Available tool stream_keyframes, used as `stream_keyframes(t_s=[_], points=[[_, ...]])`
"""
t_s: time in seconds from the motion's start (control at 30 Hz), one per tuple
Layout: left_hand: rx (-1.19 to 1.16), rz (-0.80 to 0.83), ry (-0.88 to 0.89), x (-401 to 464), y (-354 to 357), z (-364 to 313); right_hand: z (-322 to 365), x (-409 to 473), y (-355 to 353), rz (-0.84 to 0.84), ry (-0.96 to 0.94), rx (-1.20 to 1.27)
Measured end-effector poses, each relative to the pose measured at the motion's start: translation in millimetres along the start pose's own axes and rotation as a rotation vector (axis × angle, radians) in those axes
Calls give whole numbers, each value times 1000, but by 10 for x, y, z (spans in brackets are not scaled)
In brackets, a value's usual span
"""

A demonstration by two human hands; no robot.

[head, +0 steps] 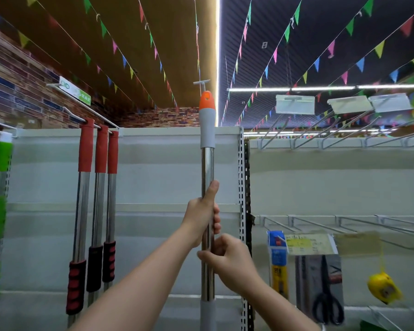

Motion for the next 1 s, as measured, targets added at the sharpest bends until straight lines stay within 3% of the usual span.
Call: stream_keyframes(t_s=[0.67,1.0], points=[[5,38,33,279,-249,101,21,331,229,-8,-50,13],[-74,-17,58,253,-270,225,-25,290,281,4,-62,16]])
Point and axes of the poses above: each hand's wrist, its own x-axis towards the middle knuckle, its own y-axis out of the palm, z = x × y, the point moved 1 cm from there along x, towards the middle knuckle, and after that the axes turned 9 degrees about y, right-handed, at the moved point
